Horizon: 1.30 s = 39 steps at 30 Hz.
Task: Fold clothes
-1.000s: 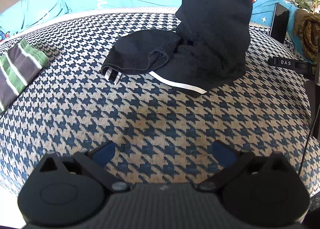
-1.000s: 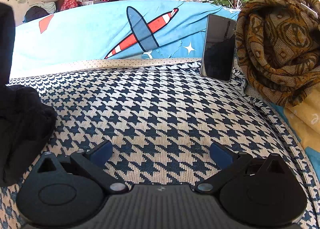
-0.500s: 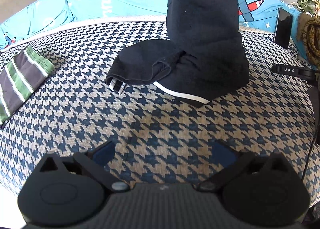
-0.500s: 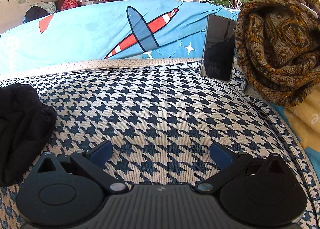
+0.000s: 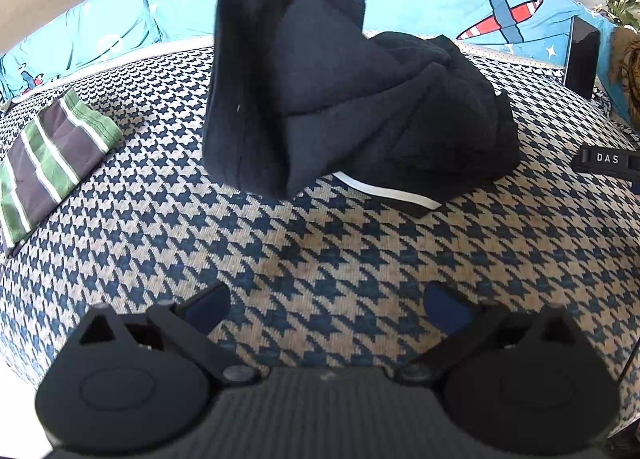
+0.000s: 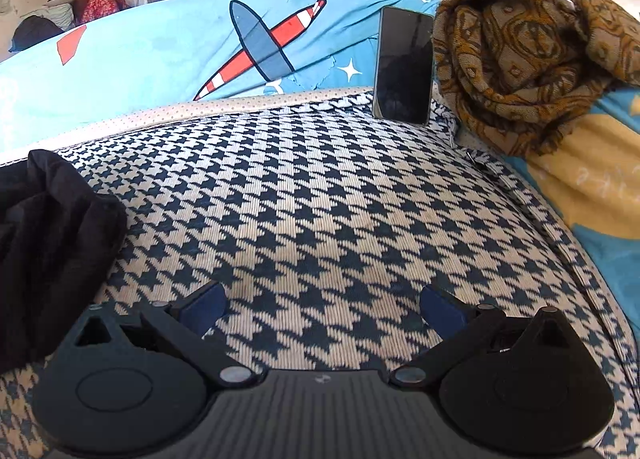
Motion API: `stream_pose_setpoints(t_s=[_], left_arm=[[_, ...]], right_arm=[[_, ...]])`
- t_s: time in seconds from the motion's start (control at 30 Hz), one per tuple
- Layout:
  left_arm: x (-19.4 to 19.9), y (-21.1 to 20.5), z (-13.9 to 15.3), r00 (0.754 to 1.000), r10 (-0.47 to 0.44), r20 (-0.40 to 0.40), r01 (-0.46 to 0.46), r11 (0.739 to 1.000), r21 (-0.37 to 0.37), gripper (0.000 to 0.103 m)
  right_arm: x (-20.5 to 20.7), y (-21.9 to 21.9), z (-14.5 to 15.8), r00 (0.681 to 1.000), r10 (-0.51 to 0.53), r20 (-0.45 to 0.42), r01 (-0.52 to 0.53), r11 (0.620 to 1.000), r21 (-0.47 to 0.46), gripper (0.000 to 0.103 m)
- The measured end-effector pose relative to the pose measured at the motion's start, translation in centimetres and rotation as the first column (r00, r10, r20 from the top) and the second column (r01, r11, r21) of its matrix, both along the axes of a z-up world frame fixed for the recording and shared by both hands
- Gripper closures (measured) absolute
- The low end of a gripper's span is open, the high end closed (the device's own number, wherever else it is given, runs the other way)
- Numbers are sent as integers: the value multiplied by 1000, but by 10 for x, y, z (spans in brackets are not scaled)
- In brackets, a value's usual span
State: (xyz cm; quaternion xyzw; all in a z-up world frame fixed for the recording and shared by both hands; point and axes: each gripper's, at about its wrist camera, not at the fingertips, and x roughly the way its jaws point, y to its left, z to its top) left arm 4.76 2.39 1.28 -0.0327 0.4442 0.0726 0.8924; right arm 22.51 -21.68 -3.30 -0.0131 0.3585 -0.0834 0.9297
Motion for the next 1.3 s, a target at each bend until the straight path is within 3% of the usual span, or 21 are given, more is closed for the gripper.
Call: stream_pose_setpoints(t_s=[0.37, 0.47, 0.8, 1.3], left_arm=[[-6, 2, 2, 1000, 10, 5, -10, 1000, 13, 0], [-8, 6, 4, 1000, 17, 7, -17, 1000, 1, 0], [-21, 11, 5, 1000, 26, 17, -26, 1000, 9, 0], [-47, 23, 4, 998, 56, 28, -56, 998, 3, 0]], right_arm=[[-29, 25, 10, 983, 20, -184, -20, 1000, 1, 0], [-44, 38, 13, 979, 48, -198, -47, 999, 10, 0], [-106, 78, 11, 980, 119, -157, -110, 992, 66, 0], [-147, 109, 1, 964, 216, -157, -205, 975, 79, 0]])
